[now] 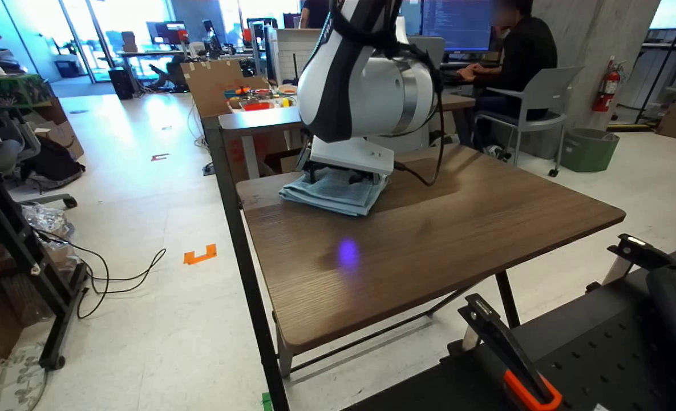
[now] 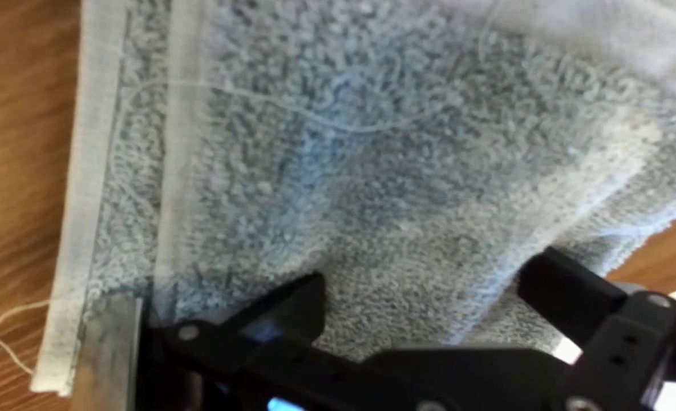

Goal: Use the towel to wipe the table.

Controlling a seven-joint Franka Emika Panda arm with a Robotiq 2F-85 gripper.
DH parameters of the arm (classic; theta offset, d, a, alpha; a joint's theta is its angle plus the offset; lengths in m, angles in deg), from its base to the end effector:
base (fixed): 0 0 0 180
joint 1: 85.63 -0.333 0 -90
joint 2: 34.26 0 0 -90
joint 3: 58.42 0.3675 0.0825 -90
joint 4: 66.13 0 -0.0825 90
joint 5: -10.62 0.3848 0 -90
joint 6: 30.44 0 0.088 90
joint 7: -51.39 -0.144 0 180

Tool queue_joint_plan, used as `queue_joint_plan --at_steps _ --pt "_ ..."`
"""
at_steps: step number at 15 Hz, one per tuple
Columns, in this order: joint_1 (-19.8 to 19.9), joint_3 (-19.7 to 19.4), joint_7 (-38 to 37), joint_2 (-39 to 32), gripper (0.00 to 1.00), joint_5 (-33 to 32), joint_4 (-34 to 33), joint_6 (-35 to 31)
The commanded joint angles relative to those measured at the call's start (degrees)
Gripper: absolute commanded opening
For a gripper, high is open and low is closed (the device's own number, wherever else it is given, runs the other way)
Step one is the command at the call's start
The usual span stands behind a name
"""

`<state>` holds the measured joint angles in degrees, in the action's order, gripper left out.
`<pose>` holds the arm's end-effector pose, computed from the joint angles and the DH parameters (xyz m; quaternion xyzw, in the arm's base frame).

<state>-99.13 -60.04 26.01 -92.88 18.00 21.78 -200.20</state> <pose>0.7592 0.1562 0.0809 -0.9653 0.1653 -0.1867 0.0772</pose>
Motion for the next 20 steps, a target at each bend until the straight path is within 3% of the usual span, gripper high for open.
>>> queue_joint_plan --at_steps 1,9,12,15,20 --pt "1.2 -0.8 -0.9 -4.2 1.00 3.7 -5.2 -0.3" --pt "-2.3 2.6 7.0 -2.4 1.00 0.7 1.0 -5.7" --pt "-1.3 7.1 13.1 1.5 1.00 -0.4 7.5 -6.8" --pt "-0.7 8.3 16.7 6.7 1.00 -0.7 15.1 -6.7" --pt "1.9 5.5 15.4 15.8 1.00 1.4 26.2 -6.4"
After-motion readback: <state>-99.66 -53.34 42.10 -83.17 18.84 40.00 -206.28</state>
